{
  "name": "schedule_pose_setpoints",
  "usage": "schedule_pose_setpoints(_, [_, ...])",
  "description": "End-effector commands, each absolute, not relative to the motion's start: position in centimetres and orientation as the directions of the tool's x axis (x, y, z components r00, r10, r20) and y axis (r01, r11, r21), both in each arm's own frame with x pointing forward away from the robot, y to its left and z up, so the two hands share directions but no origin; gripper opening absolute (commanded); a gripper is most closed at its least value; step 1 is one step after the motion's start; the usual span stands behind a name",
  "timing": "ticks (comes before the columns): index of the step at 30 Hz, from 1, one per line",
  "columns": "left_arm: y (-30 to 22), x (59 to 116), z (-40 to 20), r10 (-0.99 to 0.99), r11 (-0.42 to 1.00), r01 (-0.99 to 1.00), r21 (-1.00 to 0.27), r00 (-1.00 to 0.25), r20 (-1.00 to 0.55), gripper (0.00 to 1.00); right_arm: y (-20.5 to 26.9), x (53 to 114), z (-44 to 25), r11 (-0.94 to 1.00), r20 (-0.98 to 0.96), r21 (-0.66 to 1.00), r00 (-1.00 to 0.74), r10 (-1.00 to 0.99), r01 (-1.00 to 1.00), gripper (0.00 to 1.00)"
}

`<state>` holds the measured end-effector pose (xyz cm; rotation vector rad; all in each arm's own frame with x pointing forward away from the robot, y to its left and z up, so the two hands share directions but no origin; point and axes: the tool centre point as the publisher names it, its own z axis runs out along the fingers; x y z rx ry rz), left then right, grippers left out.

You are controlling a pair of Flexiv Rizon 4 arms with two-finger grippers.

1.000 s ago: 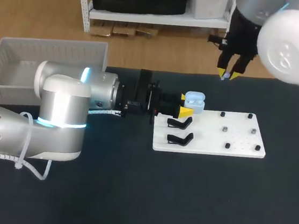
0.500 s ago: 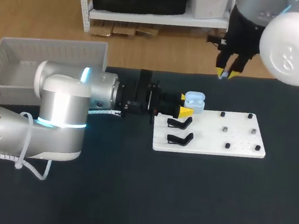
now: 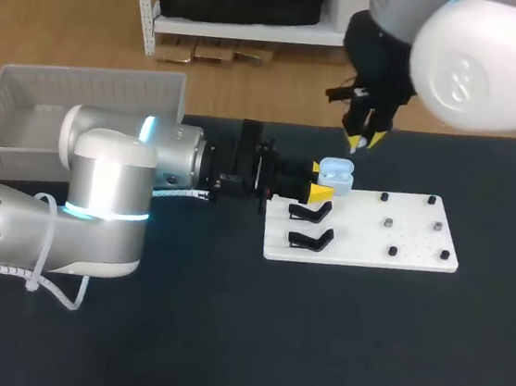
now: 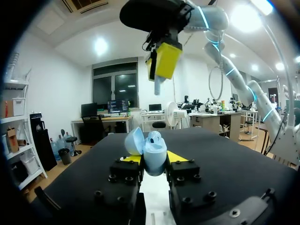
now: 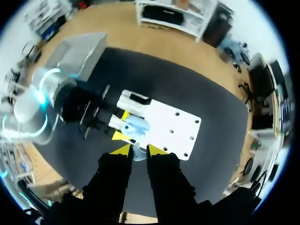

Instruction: Pick up each earbud case from the left stands, insert the matching earbuds, close the lid, and place the case in the box.

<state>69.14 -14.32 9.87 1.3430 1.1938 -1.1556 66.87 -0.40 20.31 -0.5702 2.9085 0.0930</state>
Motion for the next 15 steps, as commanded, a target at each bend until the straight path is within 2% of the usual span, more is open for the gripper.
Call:
schedule_pose_setpoints(1, [-14.3,68.9,9.8,0.08,-0.047,0.996,0.072,0.075,-0.994,0.0,0.6,67.3,19.4,0.923,-0.152,0.022,-0.913,-0.378,-0.385,0.0])
schedule_pose_setpoints(15, [-14.3,68.9,9.8,0.08,-0.047,0.996,0.072,0.075,-0.994,0.0,2.6,66.2,17.4,0.899,-0.16,0.01,-0.888,-0.431,-0.438,0.0])
